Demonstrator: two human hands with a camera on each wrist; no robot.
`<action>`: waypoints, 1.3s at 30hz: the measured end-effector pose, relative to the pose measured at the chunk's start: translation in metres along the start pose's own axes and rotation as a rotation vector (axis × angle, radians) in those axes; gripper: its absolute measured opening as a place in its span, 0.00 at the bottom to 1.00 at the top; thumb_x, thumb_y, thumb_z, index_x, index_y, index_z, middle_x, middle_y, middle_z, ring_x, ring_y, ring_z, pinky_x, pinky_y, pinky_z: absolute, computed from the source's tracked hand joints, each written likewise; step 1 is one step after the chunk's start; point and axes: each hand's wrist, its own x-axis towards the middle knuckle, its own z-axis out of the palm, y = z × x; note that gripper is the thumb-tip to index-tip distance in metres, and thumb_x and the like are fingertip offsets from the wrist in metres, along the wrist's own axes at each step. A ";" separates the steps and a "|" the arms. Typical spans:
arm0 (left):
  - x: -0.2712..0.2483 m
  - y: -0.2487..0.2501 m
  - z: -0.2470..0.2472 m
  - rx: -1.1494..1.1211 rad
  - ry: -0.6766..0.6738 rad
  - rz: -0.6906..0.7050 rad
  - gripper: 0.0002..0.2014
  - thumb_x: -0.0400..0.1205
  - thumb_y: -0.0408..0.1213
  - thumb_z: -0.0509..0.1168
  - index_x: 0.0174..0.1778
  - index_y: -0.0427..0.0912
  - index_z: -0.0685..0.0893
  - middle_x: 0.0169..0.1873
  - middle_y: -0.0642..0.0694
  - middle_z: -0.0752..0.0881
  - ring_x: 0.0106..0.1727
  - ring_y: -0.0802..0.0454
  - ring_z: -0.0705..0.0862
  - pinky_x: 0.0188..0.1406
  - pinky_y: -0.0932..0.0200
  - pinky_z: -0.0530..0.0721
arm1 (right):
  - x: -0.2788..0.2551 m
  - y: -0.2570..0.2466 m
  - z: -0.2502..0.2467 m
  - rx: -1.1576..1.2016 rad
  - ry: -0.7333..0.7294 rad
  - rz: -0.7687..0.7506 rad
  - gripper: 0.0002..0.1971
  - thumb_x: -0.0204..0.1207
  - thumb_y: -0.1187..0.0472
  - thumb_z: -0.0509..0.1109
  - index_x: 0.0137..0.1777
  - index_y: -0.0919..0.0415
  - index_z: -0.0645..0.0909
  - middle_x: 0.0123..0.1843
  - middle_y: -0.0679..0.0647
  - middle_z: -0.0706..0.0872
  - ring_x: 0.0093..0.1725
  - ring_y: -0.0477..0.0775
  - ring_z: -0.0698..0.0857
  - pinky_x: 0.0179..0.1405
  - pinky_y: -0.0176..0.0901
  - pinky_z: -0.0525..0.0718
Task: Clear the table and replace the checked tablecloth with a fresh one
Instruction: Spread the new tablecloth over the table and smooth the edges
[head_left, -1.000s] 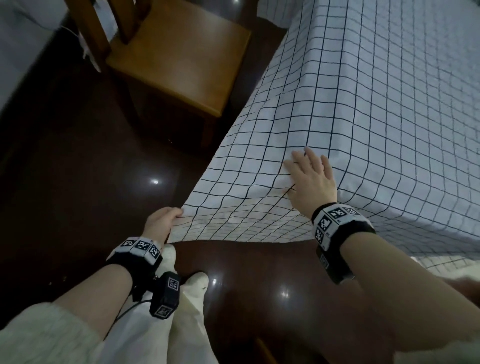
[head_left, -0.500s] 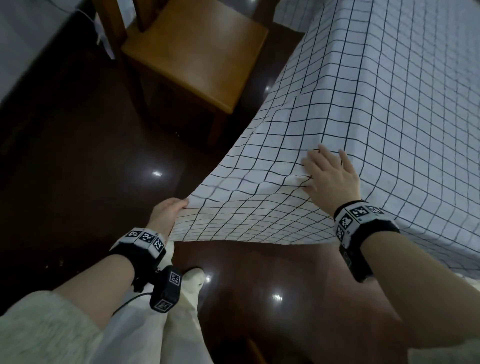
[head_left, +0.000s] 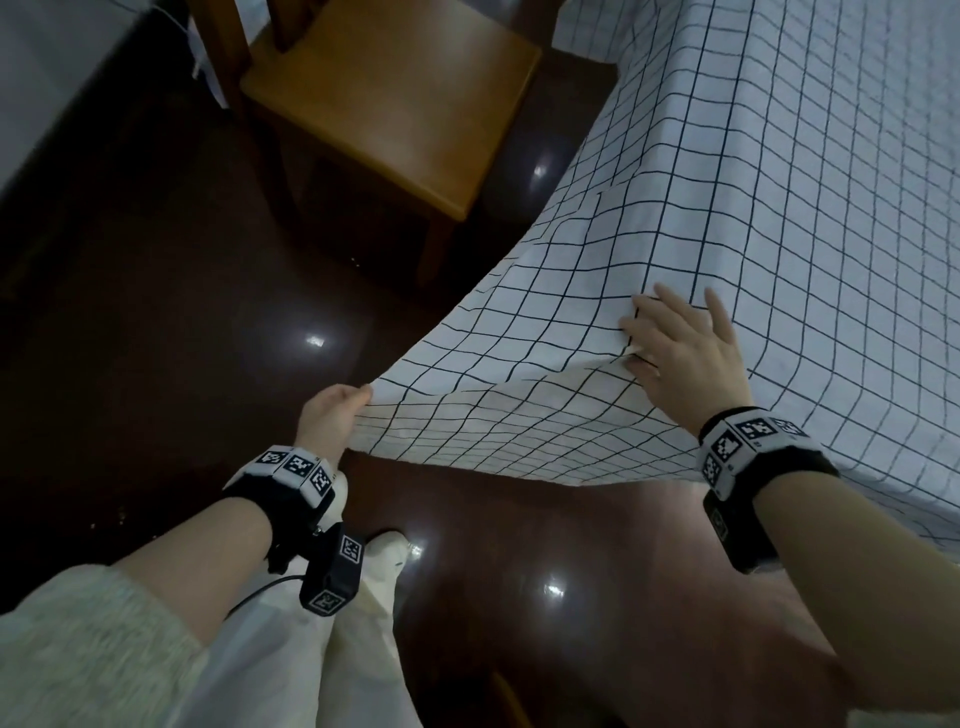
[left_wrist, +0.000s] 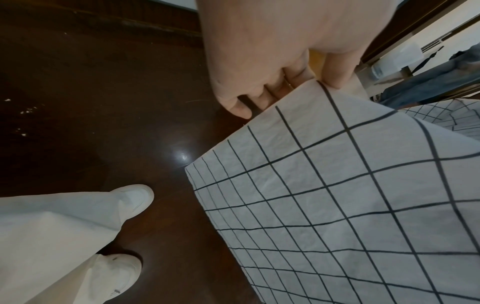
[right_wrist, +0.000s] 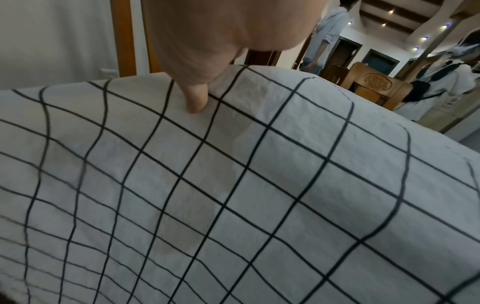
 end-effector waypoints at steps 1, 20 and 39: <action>0.000 -0.001 -0.001 0.010 0.006 0.002 0.11 0.76 0.43 0.69 0.31 0.41 0.82 0.34 0.44 0.84 0.43 0.46 0.81 0.51 0.48 0.77 | -0.002 0.002 -0.001 0.006 0.000 0.012 0.19 0.69 0.63 0.79 0.60 0.57 0.85 0.68 0.54 0.83 0.75 0.59 0.75 0.80 0.68 0.54; 0.012 -0.006 0.007 0.292 0.127 0.158 0.15 0.78 0.40 0.68 0.61 0.43 0.79 0.59 0.46 0.81 0.62 0.46 0.80 0.64 0.48 0.78 | 0.005 -0.007 0.001 0.061 0.106 -0.047 0.08 0.76 0.58 0.70 0.40 0.54 0.89 0.46 0.47 0.91 0.62 0.55 0.85 0.78 0.62 0.54; -0.024 0.080 0.187 0.998 -0.172 1.074 0.09 0.80 0.44 0.63 0.44 0.47 0.87 0.32 0.49 0.85 0.40 0.47 0.84 0.37 0.57 0.70 | 0.009 -0.003 0.004 -0.043 0.086 -0.045 0.11 0.77 0.55 0.65 0.37 0.54 0.87 0.38 0.47 0.89 0.57 0.52 0.87 0.78 0.67 0.56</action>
